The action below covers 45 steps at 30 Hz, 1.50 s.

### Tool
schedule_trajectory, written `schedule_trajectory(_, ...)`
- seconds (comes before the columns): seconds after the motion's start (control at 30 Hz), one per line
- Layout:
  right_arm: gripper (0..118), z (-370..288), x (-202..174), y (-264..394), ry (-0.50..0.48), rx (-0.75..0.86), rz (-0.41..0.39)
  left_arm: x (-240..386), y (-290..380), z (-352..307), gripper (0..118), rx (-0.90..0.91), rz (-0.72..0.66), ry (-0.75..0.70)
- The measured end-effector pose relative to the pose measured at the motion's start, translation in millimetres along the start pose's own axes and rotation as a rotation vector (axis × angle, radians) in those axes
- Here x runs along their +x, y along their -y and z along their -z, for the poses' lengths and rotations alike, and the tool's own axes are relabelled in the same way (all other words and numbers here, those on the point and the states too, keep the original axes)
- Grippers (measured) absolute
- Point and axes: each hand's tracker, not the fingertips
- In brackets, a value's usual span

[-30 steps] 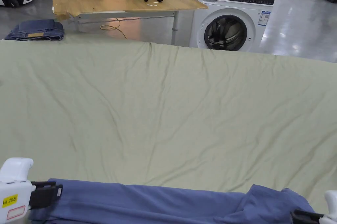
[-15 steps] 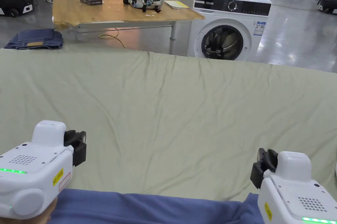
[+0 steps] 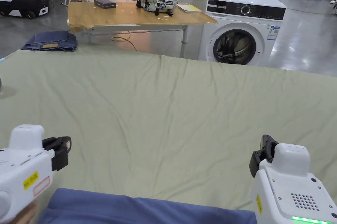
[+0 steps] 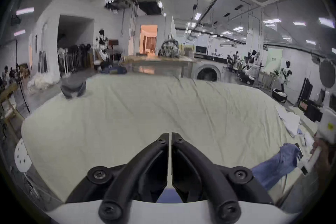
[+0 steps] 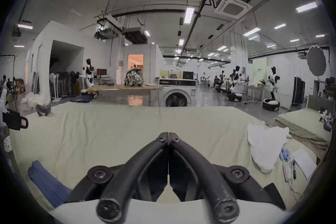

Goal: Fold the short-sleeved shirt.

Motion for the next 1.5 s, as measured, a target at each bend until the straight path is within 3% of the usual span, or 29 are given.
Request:
schedule_trajectory(0.17,0,5.0,0.0,3.7,-0.005,-0.018,-0.026,-69.1,10.4,13.8,0,-0.298,-0.138,0.162)
schedule_trajectory(0.37,0,10.7,-1.5,9.8,-0.018,-0.052,-0.034,-136.4,30.0,45.3,5,-0.512,-0.348,0.354)
schedule_trajectory(0.43,0,11.6,-2.2,11.3,-0.022,-0.064,-0.037,-147.1,39.2,55.6,14,-0.552,-0.417,0.382)
schedule_trajectory(0.5,0,12.1,-2.3,12.9,-0.025,-0.072,-0.041,-159.2,50.9,69.1,51,-0.596,-0.454,0.424)
schedule_trajectory(0.6,0,12.2,-1.7,14.9,-0.029,-0.084,-0.046,-171.5,68.6,87.7,71,-0.648,-0.515,0.479)
schedule_trajectory(0.77,0,11.9,1.1,16.5,-0.026,-0.098,-0.060,-157.6,98.8,101.8,71,-0.686,-0.626,0.681)
schedule_trajectory(0.87,0,11.4,2.5,18.1,-0.021,-0.102,-0.061,-149.0,111.3,112.6,71,-0.677,-0.693,0.726)
schedule_trajectory(0.93,0,11.7,2.9,19.1,-0.018,-0.108,-0.058,-143.8,114.8,115.9,55,-0.643,-0.697,0.715)
schedule_trajectory(0.97,0,11.7,3.0,19.8,-0.019,-0.113,-0.056,-140.7,116.4,118.7,37,-0.646,-0.691,0.666)
schedule_trajectory(1.0,0,11.8,3.1,20.4,-0.019,-0.114,-0.054,-138.7,118.3,120.9,11,-0.658,-0.673,0.605)
schedule_trajectory(1.03,0,12.1,3.1,21.0,-0.021,-0.118,-0.054,-137.5,121.1,122.0,8,-0.662,-0.665,0.562)
schedule_trajectory(1.07,0,12.5,2.8,21.4,-0.021,-0.122,-0.056,-136.8,120.7,119.4,8,-0.624,-0.712,0.633)
schedule_trajectory(1.5,0,12.8,3.7,23.1,-0.034,-0.131,-0.061,-128.4,59.5,50.8,4,-0.514,-0.546,0.510)
